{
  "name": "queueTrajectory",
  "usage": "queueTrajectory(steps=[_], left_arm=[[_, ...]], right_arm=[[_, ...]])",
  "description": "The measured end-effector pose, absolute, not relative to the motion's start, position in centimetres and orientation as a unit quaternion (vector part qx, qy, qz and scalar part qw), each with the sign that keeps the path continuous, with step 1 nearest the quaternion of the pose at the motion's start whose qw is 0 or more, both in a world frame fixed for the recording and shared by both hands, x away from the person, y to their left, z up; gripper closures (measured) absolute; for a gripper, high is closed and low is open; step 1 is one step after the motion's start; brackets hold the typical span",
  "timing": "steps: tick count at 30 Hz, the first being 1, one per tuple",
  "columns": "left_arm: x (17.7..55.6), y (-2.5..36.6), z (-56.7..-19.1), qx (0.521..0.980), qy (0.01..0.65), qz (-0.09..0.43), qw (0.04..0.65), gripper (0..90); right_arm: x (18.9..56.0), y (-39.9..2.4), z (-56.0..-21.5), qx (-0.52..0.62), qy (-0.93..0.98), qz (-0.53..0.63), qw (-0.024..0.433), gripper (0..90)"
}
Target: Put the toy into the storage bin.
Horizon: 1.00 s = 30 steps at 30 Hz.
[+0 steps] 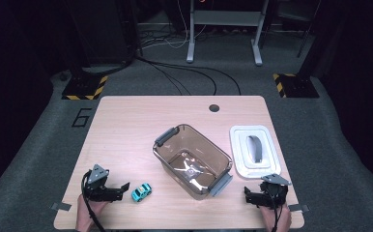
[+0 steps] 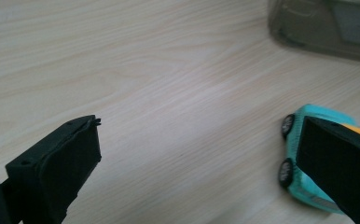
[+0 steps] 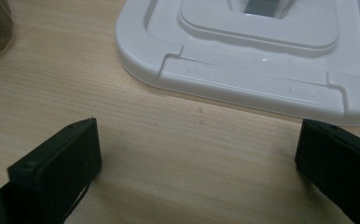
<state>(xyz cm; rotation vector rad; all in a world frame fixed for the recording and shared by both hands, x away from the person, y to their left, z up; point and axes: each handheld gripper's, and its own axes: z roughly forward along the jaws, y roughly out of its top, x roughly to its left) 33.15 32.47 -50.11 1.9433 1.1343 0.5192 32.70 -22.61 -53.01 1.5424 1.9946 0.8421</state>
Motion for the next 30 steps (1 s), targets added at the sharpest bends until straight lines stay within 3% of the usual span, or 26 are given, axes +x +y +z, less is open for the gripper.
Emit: queueTrajectory(steps=[13, 27, 30], left_arm=[[31.7, 29.5, -50.3, 0.794, 0.392, 0.198, 0.420, 0.0], [31.8, 27.4, -52.8, 0.814, 0.393, 0.176, 0.391, 0.1], [31.7, 27.3, -52.8, 0.817, 0.390, 0.175, 0.386, 7.7]], right_arm=[[32.7, -22.6, -53.0, 0.564, 0.729, 0.307, 0.239, 0.0], [32.7, -22.6, -53.0, 0.565, 0.727, 0.307, 0.241, 0.0], [32.7, -22.6, -53.0, 0.567, 0.726, 0.306, 0.240, 0.0]])
